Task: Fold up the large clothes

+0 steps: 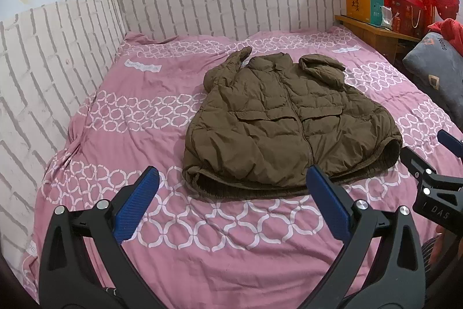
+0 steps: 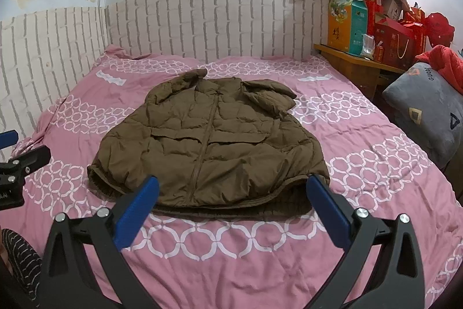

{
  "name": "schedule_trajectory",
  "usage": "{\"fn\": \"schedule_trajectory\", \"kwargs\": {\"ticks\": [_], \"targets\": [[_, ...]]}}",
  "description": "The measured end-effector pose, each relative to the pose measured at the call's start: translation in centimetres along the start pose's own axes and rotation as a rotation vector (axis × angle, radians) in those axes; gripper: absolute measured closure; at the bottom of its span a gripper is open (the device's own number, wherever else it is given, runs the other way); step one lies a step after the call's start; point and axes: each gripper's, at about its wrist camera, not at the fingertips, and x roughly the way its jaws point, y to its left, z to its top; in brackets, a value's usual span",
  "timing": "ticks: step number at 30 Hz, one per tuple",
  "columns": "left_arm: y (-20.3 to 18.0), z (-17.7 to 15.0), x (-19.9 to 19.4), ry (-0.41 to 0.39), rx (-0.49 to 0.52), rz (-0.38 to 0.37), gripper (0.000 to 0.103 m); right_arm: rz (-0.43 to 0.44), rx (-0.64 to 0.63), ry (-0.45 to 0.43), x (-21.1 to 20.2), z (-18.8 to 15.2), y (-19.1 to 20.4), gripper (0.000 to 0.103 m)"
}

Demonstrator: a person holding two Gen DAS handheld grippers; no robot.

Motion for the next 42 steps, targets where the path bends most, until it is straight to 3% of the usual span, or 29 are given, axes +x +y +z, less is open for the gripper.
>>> {"fn": "schedule_trajectory", "kwargs": {"ticks": [42], "targets": [[1.1,-0.6,0.9,0.018,-0.007,0.017,0.003,-0.005,-0.004,-0.009,0.2,-0.3,-0.1,0.001]]}}
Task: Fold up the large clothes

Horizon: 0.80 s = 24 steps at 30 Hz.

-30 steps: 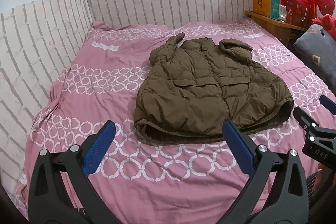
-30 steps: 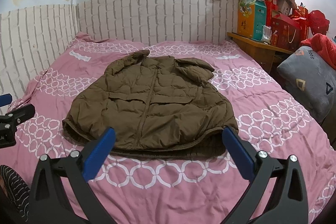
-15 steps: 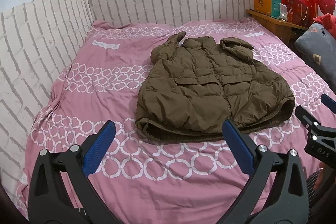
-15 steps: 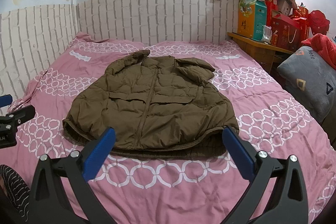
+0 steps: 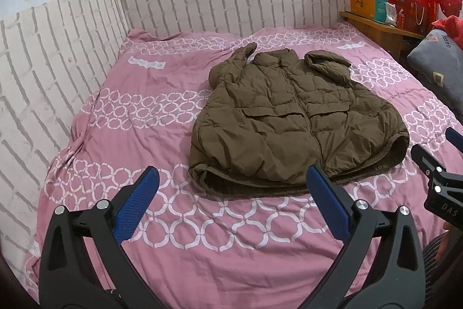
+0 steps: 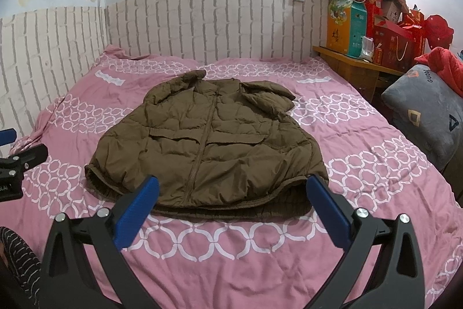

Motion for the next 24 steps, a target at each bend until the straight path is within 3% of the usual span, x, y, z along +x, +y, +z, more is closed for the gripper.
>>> {"fn": "schedule_trajectory", "kwargs": {"ticks": [24], "targets": [[0.4,0.7,0.5,-0.005,0.0,0.017,0.003,-0.038,0.011,-0.04,-0.1,0.0,-0.7,0.001]]}}
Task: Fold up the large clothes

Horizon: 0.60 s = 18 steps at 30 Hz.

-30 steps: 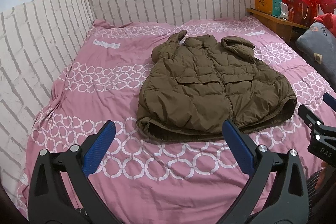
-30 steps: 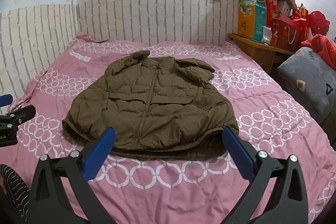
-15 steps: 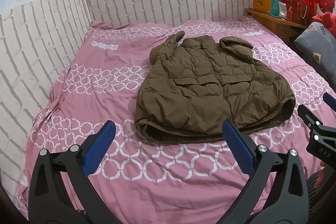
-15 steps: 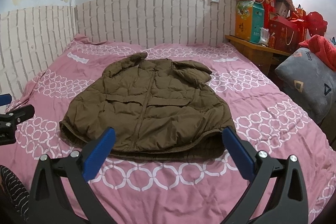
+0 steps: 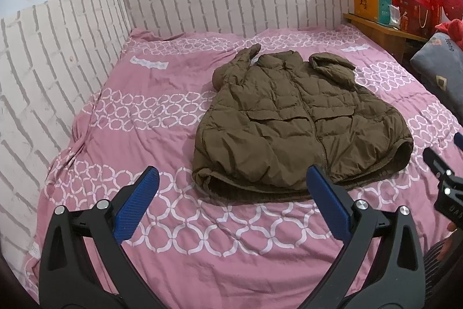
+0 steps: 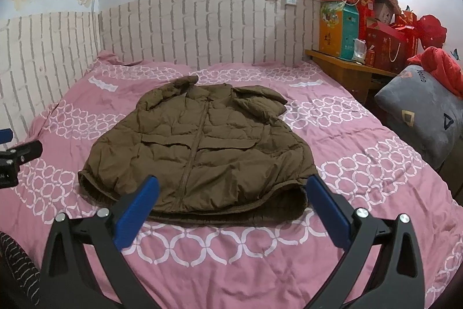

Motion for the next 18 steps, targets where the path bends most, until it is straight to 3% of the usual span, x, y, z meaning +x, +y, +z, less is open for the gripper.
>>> {"fn": "schedule_trajectory", "kwargs": {"ticks": [18], "targets": [[-0.05,-0.46,1.02,0.019,0.0,-0.001,0.003,-0.013,0.0,-0.029,0.25,-0.26,-0.14,0.001]]}}
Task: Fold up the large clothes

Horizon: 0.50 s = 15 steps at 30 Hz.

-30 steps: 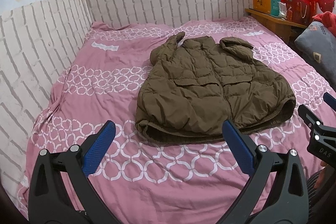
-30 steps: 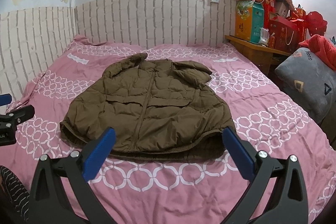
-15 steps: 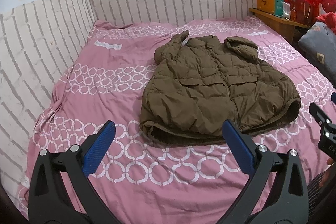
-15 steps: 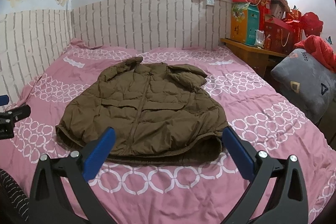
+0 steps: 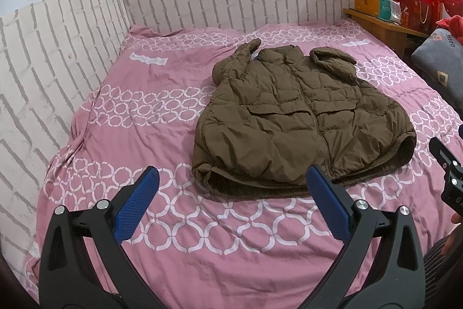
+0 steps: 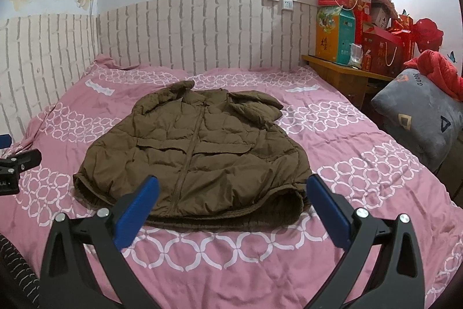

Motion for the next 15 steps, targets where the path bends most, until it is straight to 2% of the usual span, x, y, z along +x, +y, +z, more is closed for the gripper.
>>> {"fn": "schedule_trajectory", "kwargs": {"ticks": [15], "targets": [[0.55,-0.53,0.41,0.007,0.002,0.013,0.003,0.054,0.043,0.002,0.5,-0.48,-0.15,0.001]]}}
